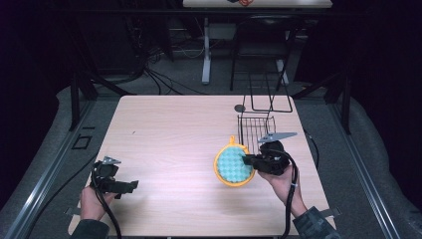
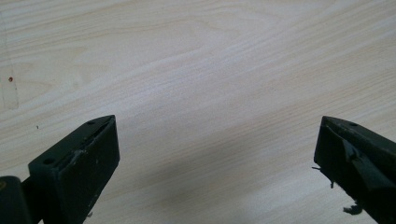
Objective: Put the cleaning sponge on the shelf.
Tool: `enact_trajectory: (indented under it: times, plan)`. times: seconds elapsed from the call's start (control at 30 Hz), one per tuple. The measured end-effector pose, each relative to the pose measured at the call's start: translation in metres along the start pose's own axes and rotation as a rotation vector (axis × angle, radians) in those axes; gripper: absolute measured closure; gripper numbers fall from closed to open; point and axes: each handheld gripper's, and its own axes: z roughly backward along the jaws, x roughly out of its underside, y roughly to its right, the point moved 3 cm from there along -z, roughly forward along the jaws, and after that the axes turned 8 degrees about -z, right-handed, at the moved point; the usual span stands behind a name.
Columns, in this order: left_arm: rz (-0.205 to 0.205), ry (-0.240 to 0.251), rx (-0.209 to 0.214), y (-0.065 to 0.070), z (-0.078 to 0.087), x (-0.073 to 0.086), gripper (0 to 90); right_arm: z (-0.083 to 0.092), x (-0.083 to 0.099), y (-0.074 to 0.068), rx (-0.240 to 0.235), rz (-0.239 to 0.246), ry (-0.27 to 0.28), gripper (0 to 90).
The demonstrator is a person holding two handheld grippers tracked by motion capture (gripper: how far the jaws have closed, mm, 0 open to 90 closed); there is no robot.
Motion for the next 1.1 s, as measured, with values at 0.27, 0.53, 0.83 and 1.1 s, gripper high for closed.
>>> enact_trajectory:
  times: [0.27, 0.53, 0.83, 1.1]
  plan:
    - [-0.001, -0.003, 0.004, 0.0, 0.0, 0.0, 0.3, 0.009, -0.001, 0.016, 0.037, -0.029, 0.018, 85.4]
    - [-0.003, -0.004, 0.002, 0.0, 0.0, 0.0, 0.4, 0.016, -0.001, 0.038, 0.089, -0.066, 0.04, 85.5]
    - [-0.002, -0.009, -0.002, 0.001, -0.001, 0.0, 0.4, 0.022, -0.003, 0.055, 0.133, -0.085, 0.062, 85.6]
    - [-0.003, -0.01, -0.003, 0.001, -0.001, 0.0, 0.4, 0.023, -0.005, 0.069, 0.172, -0.098, 0.072, 85.6]
